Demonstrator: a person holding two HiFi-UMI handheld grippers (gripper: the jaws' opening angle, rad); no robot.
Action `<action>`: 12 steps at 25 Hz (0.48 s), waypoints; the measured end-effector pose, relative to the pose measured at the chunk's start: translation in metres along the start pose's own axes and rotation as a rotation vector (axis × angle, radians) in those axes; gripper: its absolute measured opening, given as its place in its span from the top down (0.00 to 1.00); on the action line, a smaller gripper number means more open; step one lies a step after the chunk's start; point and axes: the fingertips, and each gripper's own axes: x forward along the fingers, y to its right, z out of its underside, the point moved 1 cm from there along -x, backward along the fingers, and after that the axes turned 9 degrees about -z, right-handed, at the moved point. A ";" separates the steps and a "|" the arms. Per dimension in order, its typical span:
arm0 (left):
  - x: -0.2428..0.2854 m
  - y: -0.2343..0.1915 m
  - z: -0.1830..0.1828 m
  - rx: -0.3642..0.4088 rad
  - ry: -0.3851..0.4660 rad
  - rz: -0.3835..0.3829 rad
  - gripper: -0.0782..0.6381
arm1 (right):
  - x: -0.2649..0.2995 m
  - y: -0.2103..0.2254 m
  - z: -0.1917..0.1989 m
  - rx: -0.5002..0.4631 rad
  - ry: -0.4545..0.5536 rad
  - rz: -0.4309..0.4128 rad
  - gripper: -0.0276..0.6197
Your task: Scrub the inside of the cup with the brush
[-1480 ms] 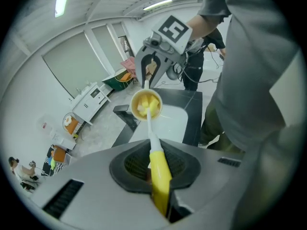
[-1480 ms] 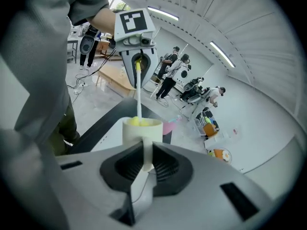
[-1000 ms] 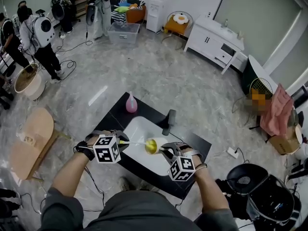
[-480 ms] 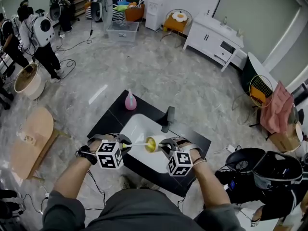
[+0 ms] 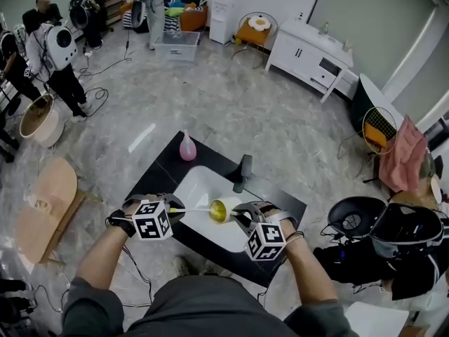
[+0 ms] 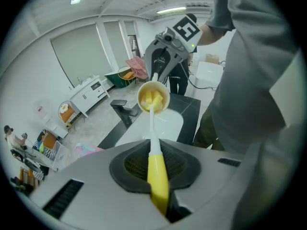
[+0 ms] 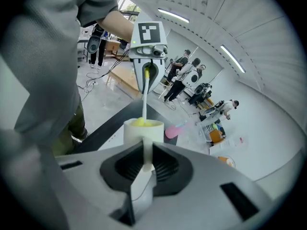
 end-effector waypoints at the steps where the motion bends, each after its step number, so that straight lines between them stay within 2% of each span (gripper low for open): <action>1: 0.002 0.003 -0.001 -0.004 0.003 0.006 0.85 | -0.001 0.002 0.001 -0.009 -0.008 -0.001 0.89; 7: 0.005 0.025 -0.018 0.037 0.023 0.034 0.85 | 0.010 -0.005 0.009 -0.070 -0.077 -0.060 0.89; 12: 0.004 0.012 -0.017 0.030 0.022 0.021 0.85 | 0.020 -0.020 0.010 -0.079 -0.072 -0.129 0.89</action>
